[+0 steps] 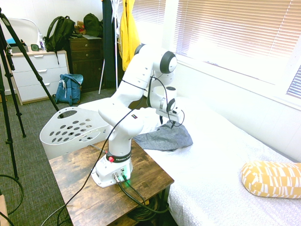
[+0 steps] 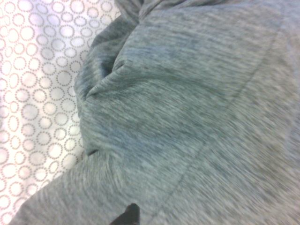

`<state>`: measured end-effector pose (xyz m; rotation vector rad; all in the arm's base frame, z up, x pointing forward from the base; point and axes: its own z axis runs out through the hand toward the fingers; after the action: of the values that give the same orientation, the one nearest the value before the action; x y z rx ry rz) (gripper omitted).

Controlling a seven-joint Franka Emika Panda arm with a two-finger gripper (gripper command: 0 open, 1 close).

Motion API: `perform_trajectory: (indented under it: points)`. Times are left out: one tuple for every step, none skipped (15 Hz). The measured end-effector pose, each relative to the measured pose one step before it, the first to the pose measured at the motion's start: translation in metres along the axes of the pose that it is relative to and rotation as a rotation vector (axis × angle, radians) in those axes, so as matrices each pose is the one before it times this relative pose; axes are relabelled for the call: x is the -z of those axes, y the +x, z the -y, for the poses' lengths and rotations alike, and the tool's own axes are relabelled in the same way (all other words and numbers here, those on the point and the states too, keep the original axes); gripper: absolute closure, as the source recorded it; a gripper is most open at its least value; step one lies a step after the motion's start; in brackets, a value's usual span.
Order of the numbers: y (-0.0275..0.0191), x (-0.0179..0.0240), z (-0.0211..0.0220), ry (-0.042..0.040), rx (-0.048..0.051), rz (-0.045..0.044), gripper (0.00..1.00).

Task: Put my clothes in the laundry bag

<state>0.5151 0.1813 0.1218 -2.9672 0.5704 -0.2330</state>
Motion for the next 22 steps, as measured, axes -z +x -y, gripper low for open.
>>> perform_trajectory:
  points:
    - [-0.00128, -0.02497, 0.00648, -0.00989, 0.02939, -0.00868, 0.0]
    - [-0.00276, -0.02192, 0.00431, -0.01151, 0.03818, -0.00924, 0.0]
    - [-0.00292, -0.01919, 0.00083, -0.0087, 0.03511, -0.00957, 0.0]
    - [-0.00369, -0.01692, -0.00355, -0.01867, 0.03161, -0.00899, 0.0]
    - [-0.00421, -0.01512, -0.0045, -0.02584, 0.02491, -0.00991, 0.0]
    - [-0.00404, -0.01354, -0.00374, -0.02803, 0.01566, -0.01635, 0.0]
    - [-0.00336, -0.01093, -0.00266, -0.02936, 0.01333, -0.02183, 0.0]
    - [-0.0041, -0.00812, -0.00067, -0.02338, 0.01315, -0.0166, 0.0]
    - [-0.00478, -0.00537, 0.00115, -0.01203, 0.00728, -0.00859, 0.0]
    - [-0.00365, -0.00369, 0.00141, -0.00236, -0.00006, -0.00173, 0.0]
    - [-0.00125, -0.00216, -0.00029, 0.00357, -0.00147, 0.00507, 1.0]
    - [0.00058, -0.00117, -0.00125, 0.01172, 0.00008, 0.01031, 1.0]
    - [0.00198, -0.00071, -0.00255, 0.0189, -0.00265, 0.01536, 1.0]
    - [0.00348, 0.00035, -0.00406, 0.02204, -0.00311, 0.01576, 1.0]
    - [0.00318, 0.00061, -0.00364, 0.01959, -0.00525, 0.01484, 1.0]
    - [0.0014, 0.00007, -0.00225, 0.01537, -0.00739, 0.01443, 1.0]
    - [0.00032, -0.00017, -0.00095, 0.00887, -0.00464, 0.01078, 1.0]
    - [-0.00022, -0.00055, -0.0002, 0.00137, -0.00125, 0.00826, 1.0]
    - [-0.00044, -0.0006, 0.00022, 0.00226, -0.00412, 0.00797, 1.0]
    - [0.00052, -0.00066, -0.00055, 0.00421, -0.00694, 0.00831, 1.0]
    - [0.00116, -0.00045, -0.00054, 0.00545, -0.00541, 0.01081, 1.0]
    - [0.00087, -0.00035, -0.00126, 0.00535, -0.00601, 0.0068, 1.0]
